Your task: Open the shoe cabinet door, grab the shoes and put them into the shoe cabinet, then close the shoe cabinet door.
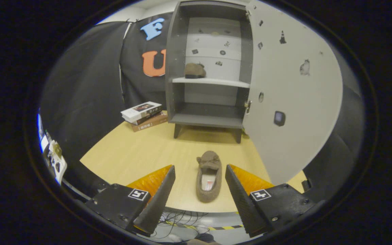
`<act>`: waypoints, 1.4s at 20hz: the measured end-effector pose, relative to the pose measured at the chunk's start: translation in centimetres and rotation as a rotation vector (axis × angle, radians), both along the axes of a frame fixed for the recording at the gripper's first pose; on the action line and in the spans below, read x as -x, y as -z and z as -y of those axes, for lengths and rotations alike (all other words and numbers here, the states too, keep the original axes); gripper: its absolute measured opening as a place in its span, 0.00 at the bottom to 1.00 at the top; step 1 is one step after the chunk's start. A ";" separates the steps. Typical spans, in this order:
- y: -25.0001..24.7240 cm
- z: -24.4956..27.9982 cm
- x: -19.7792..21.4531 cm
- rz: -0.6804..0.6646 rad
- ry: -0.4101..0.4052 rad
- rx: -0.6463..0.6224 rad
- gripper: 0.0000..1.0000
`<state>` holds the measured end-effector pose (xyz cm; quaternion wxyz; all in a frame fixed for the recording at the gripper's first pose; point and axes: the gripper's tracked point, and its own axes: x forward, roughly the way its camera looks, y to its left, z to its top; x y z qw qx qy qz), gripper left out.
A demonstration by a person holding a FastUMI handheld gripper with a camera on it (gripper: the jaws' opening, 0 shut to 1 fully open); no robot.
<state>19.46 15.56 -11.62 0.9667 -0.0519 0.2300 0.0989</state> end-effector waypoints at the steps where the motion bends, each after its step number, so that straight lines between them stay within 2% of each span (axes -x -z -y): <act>1: 0.6 -0.4 0.3 -0.034 -0.003 -0.012 0.94; 10: 4.5 -1.1 0.4 -0.244 0.083 -0.075 0.94; 15: 4.9 -2.0 -0.3 -0.282 0.056 -0.128 0.94; 19: 5.1 -2.5 -0.1 -0.333 0.032 -0.138 0.90; 21: 5.4 -2.1 -0.4 -0.345 0.050 -0.105 0.77; 23: 5.6 -1.1 -0.7 -0.348 0.055 -0.066 0.49; 25: 5.3 -1.3 -0.1 -0.378 -0.007 -0.065 0.22; 28: 4.7 -1.9 0.3 -0.410 -0.058 -0.104 0.08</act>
